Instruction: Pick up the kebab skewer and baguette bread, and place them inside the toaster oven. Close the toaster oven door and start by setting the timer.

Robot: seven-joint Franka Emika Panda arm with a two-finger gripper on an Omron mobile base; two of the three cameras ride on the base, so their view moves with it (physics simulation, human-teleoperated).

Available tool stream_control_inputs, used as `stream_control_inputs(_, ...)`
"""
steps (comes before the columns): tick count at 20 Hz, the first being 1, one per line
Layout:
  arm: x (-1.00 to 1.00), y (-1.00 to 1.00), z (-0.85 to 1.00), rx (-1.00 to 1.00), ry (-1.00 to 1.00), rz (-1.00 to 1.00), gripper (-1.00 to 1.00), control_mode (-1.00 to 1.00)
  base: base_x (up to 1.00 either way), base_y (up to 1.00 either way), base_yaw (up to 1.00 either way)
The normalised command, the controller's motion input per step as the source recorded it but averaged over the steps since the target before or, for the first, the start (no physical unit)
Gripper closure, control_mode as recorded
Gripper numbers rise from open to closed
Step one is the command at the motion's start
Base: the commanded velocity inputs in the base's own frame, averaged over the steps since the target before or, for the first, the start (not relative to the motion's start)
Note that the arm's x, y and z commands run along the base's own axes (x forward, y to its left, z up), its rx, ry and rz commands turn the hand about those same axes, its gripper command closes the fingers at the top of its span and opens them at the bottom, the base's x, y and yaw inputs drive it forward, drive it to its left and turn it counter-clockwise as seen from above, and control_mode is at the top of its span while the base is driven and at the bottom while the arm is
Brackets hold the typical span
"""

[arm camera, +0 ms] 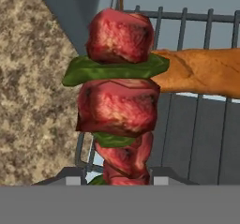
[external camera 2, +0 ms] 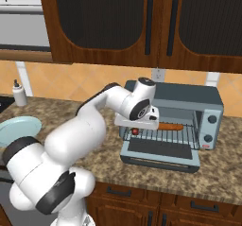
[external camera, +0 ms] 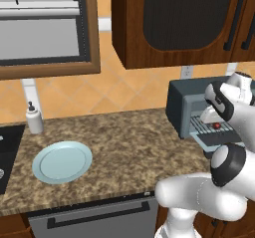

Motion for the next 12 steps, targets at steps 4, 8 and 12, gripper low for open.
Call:
stream_control_inputs(4,0.35,0.00,-0.27,0.00,0.00,0.00,1.00,-1.00,0.00,0.00,0.00)
stream_control_inputs(8,0.18,0.00,-0.21,0.00,0.00,0.01,1.00,-1.00,0.00,0.00,0.00)
stream_control_inputs(12,0.15,0.00,-0.08,0.00,0.00,0.01,1.00,-1.00,0.00,0.00,0.00)
